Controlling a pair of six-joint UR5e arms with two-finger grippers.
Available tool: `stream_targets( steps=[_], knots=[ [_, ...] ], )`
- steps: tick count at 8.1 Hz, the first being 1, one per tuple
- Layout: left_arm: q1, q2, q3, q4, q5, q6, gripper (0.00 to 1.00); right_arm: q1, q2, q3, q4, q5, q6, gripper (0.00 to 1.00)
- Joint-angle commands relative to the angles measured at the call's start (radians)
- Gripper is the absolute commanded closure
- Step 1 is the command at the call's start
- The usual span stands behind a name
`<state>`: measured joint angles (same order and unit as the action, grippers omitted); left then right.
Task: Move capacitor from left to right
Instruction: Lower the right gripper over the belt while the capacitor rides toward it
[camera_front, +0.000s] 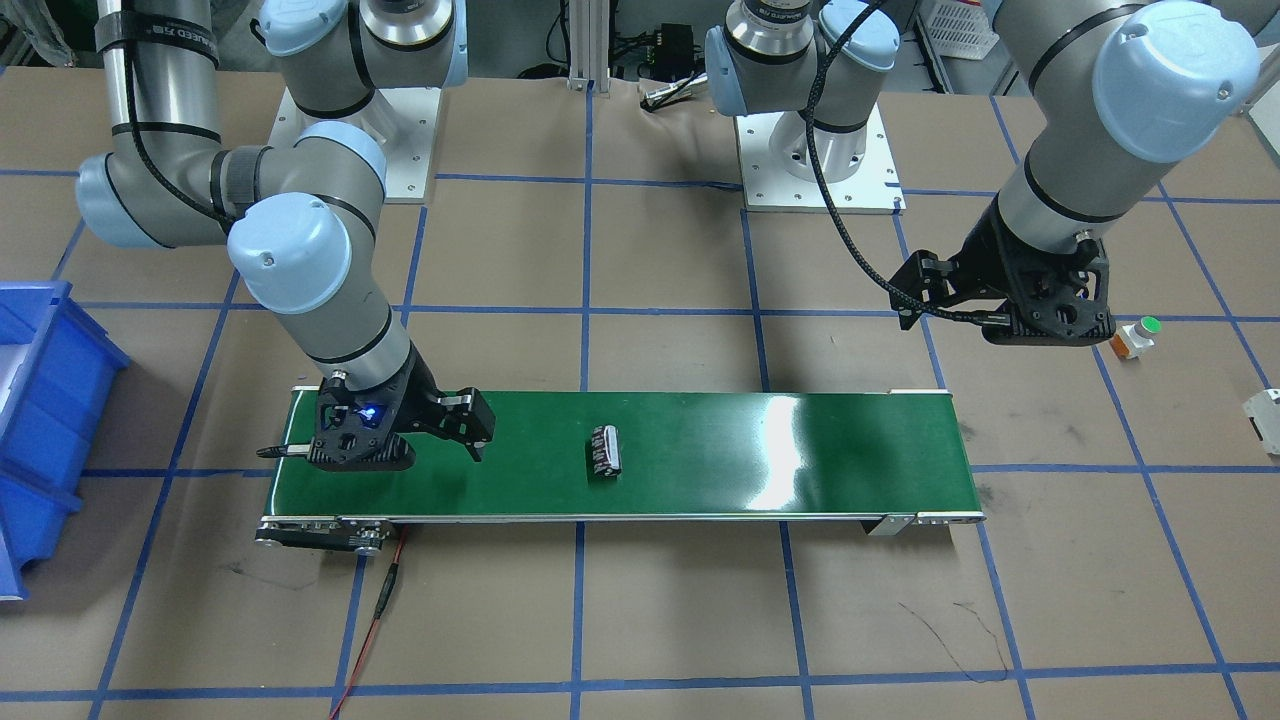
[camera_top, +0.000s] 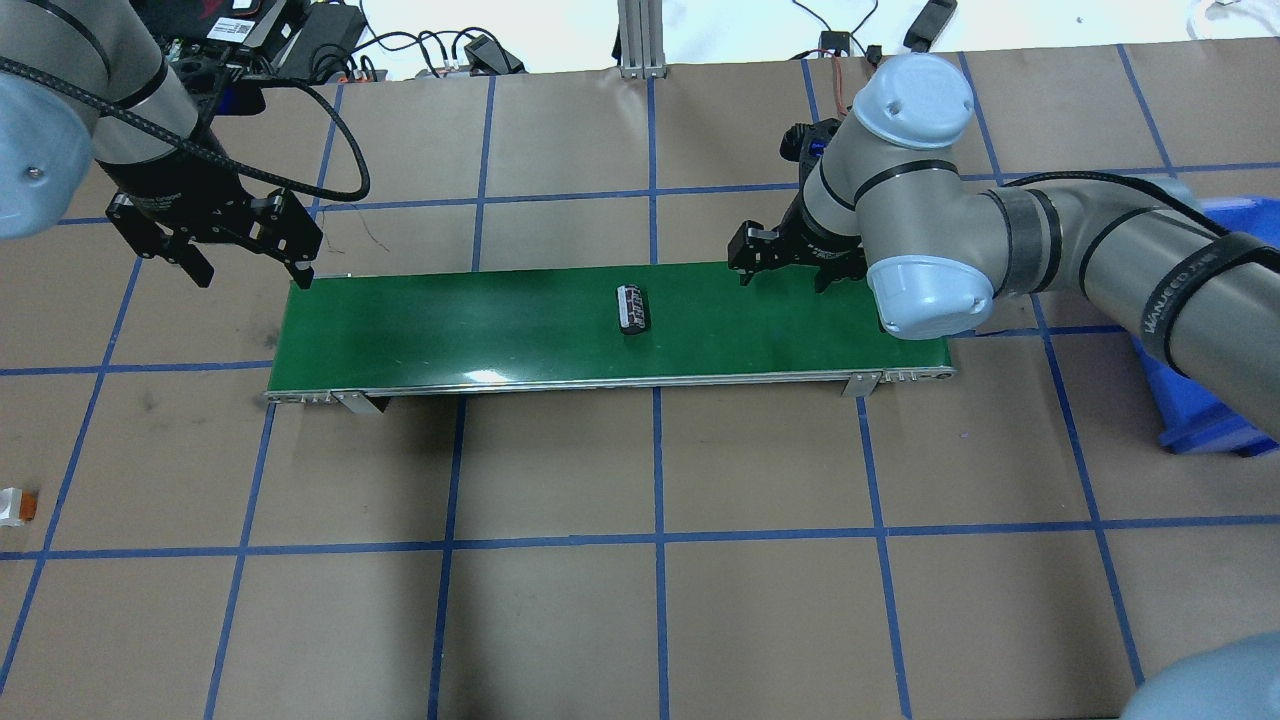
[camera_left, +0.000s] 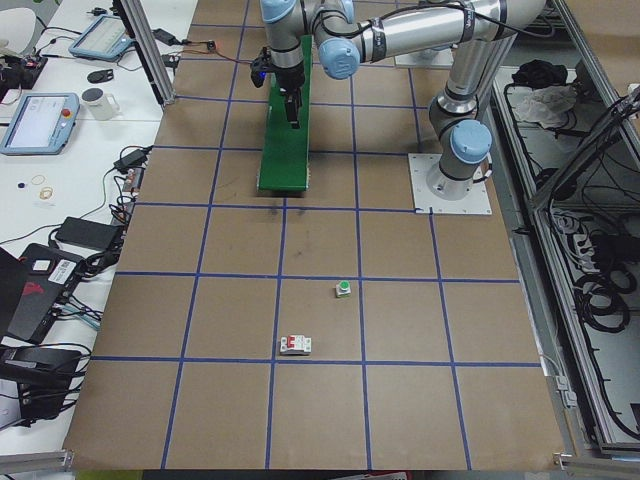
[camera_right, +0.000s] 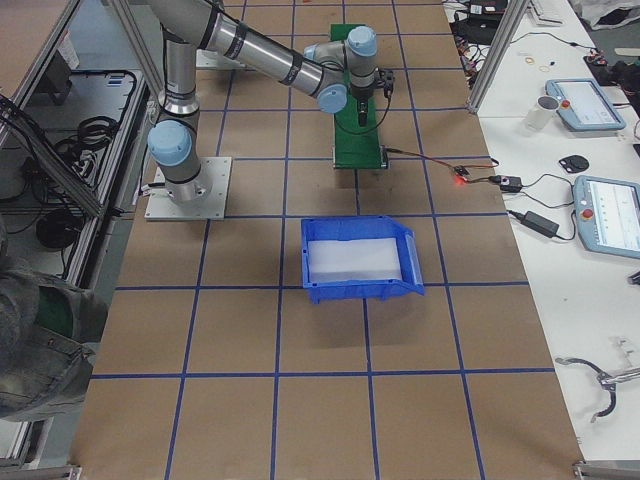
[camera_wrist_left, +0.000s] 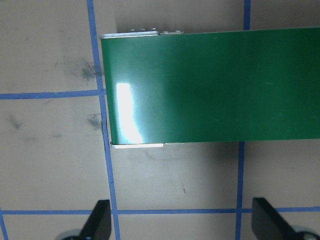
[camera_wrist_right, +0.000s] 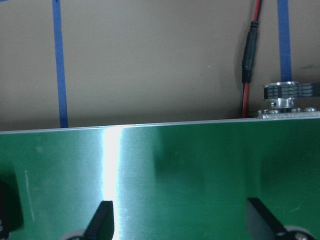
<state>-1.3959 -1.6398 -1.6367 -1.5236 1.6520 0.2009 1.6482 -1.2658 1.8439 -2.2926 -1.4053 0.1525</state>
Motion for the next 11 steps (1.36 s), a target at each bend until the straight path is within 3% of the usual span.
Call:
stream_targets(
  steps=[1, 9, 11],
  knots=[
    [0.000, 0.000, 0.000, 0.002, -0.001, 0.000, 0.00, 0.027, 0.005, 0.000, -0.008, -0.003, 0.016, 0.08],
    [0.000, -0.002, 0.000, 0.002, -0.005, -0.002, 0.00, 0.030, 0.003, 0.028, -0.008, -0.027, 0.038, 0.09],
    [0.000, -0.002, 0.000, 0.002, -0.001, 0.000, 0.00, 0.030, -0.001, 0.022, -0.013, -0.026, 0.039, 0.05]
  ],
)
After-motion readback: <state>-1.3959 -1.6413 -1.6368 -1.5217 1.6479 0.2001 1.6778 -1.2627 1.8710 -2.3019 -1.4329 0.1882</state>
